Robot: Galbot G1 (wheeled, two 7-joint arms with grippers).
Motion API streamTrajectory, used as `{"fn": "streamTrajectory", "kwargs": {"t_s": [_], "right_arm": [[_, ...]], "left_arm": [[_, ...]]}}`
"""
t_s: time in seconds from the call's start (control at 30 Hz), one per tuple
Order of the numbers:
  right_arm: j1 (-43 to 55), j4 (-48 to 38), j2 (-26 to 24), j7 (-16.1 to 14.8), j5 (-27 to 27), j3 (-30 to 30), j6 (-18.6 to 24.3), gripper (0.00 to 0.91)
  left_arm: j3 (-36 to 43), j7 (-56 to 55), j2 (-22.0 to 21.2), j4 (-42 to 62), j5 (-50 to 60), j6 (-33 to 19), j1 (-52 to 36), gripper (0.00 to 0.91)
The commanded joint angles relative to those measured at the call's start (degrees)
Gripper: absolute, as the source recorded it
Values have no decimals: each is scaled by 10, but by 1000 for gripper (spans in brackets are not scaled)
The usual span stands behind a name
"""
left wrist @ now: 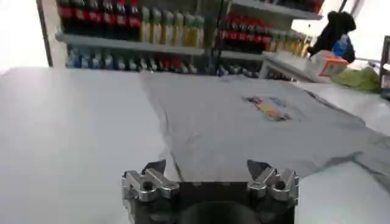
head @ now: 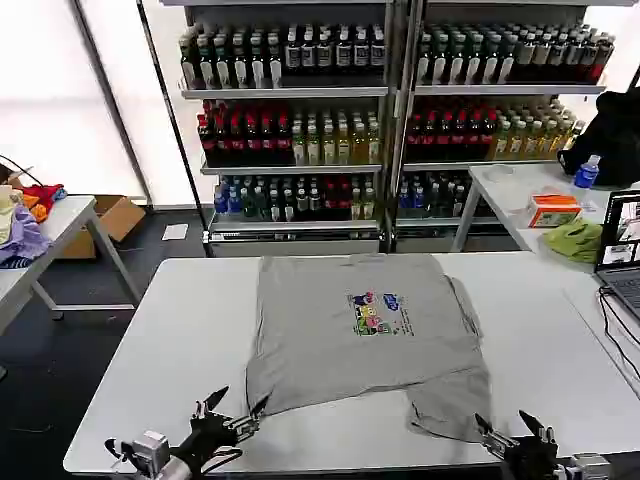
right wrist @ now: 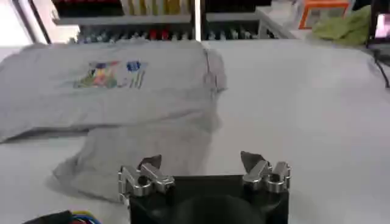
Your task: Fold and organize the clothes.
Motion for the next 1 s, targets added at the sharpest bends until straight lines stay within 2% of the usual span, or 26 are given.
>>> {"fn": "streamTrajectory", "kwargs": {"t_s": [0.03,0.07,0.1,0.2,0.47,0.77,0.93,1.0], "right_arm": [[24,-9,22,20,-44,-67,-38,484],[23,-14,22,18,-49,-71,-38,191],[23,-15,23,17,-52,-73,-38,0],[18,-21,24,11,-52,-78,-37,0],[3,-11,22,2,-46,-77,-37,0],[-9,-5,15,-2,-28,-64,-21,0],[-15,2,16,-14,-5,-59,22,0],[-28,20,13,-28,15,-47,52,0]], "left_arm": [[64,-32,-7,48,13,21,-30,645],[66,-32,-9,52,17,20,-30,544],[66,-32,-12,54,18,18,-30,443],[65,-32,-20,67,36,12,-32,363],[59,-24,-26,83,78,-10,-31,20],[67,-16,-32,74,126,-39,-10,10],[57,-25,-37,75,133,-66,-17,10],[47,-27,-37,62,131,-67,-15,10]]}}
